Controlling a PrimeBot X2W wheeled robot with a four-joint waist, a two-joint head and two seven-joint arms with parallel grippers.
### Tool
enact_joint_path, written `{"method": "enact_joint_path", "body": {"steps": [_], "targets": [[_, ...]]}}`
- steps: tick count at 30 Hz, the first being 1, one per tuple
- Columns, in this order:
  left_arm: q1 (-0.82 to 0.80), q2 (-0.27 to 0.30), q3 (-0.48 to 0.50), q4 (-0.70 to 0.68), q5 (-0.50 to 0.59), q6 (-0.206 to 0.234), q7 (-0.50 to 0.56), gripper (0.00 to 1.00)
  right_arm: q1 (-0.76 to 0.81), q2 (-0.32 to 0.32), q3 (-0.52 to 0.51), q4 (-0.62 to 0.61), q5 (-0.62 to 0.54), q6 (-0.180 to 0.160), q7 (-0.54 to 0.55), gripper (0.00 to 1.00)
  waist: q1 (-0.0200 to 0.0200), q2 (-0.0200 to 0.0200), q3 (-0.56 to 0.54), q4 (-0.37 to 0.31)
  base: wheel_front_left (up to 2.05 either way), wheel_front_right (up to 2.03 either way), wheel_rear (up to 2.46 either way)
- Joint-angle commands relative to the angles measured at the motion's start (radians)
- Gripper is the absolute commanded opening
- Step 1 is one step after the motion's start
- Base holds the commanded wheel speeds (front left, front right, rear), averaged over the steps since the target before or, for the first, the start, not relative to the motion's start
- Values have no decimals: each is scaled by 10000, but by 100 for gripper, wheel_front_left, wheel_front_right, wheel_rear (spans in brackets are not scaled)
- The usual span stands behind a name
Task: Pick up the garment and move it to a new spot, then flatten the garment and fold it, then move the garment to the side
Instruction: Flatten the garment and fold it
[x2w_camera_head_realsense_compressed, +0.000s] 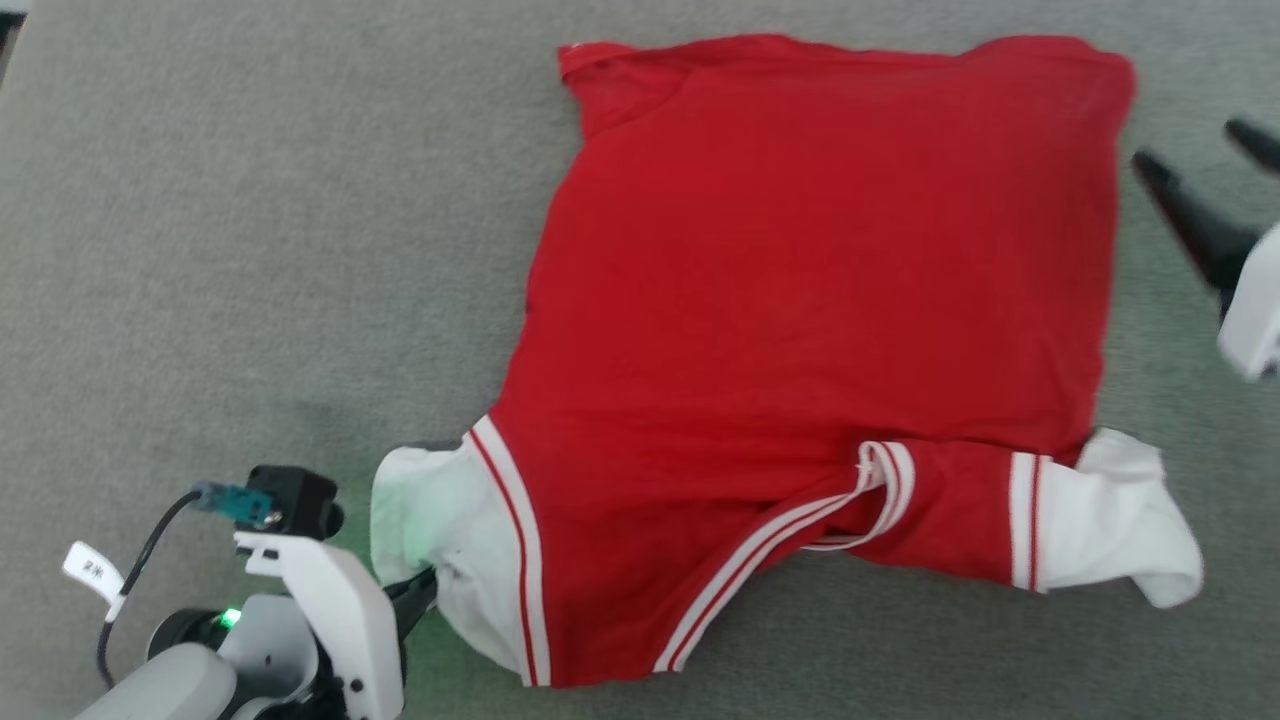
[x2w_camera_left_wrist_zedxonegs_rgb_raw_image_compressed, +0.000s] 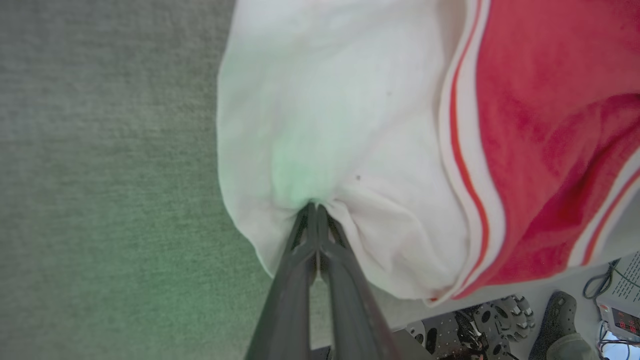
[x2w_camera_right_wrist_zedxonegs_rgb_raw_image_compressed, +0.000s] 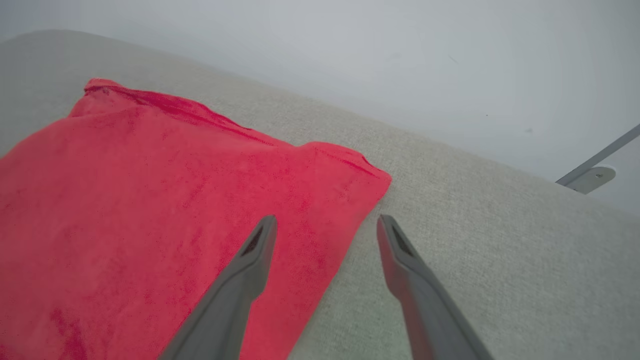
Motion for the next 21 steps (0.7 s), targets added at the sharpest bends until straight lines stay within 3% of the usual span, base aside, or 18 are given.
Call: {"method": "enact_joint_path", "body": {"steps": [1, 11, 19, 20, 21], "targets": [[-347, -244, -48, 149, 148, -89, -9, 0, -605, 44, 108, 658, -137, -3, 70, 100, 0, 0, 264, 278, 0, 0, 0], [-972, -833, -340, 601, 408, -495, 81, 0, -3179, 108, 319, 4514, -773, -3, 911, 100, 0, 0, 887, 976, 0, 0, 0], [-1300, -1262, -548, 1106, 441, -885, 55, 0, -4028, 786, 302, 7417, -914, 0, 2839, 100, 0, 0, 971, 1418, 0, 0, 0], [-1321, -1324, -554, 1159, 432, -948, 34, 0, -3928, 847, 352, 7782, -1012, 0, 3148, 89, 0, 0, 947, 1443, 0, 0, 0], [-1346, -1378, -565, 1218, 411, -974, 27, 0, -3860, 916, 386, 8052, -1075, 0, 3358, 42, 0, 0, 927, 1457, 0, 0, 0]]}}
